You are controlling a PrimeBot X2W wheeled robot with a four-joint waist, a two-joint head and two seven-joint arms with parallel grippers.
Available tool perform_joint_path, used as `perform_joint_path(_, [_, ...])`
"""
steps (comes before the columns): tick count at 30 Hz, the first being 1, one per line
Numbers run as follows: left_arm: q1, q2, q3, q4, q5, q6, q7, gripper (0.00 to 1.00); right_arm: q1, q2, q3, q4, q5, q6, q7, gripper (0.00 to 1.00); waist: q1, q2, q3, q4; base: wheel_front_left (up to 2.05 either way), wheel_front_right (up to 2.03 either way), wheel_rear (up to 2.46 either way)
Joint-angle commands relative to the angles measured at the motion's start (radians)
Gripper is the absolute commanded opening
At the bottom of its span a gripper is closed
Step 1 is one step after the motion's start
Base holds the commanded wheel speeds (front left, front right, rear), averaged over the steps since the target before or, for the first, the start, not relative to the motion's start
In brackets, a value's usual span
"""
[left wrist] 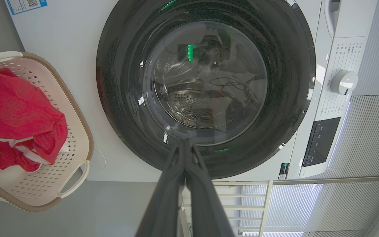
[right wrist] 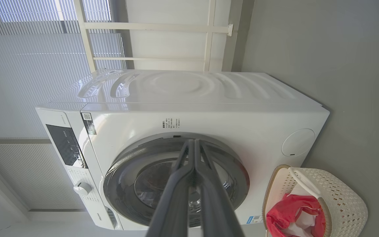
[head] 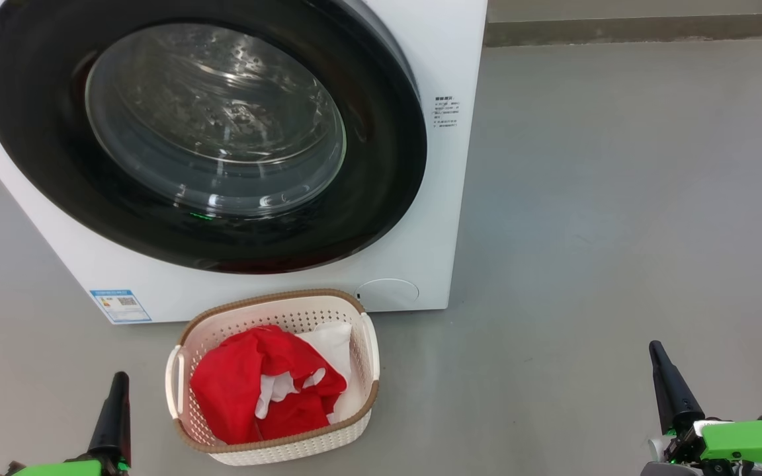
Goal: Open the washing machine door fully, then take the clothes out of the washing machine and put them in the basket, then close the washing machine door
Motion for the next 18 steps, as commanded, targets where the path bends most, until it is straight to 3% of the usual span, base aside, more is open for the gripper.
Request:
perform_joint_path(1, [-0.039,0.016,0.034,-0.025,-0.003,-0.003,0.004,0.00,-0.040,-0.004,0.024,-0.029,0.004,-0.001,0.008,0.00,0.0000,0.0000,0.000,0.000,0.00,0.00,0.00])
perform_joint_path(18, [-0.039,0.016,0.033,-0.025,-0.003,-0.003,0.004,0.00,-0.040,-0.004,0.024,-0.029,0.004,-0.001,0.008,0.00,0.0000,0.0000,0.000,0.000,0.00,0.00,0.00])
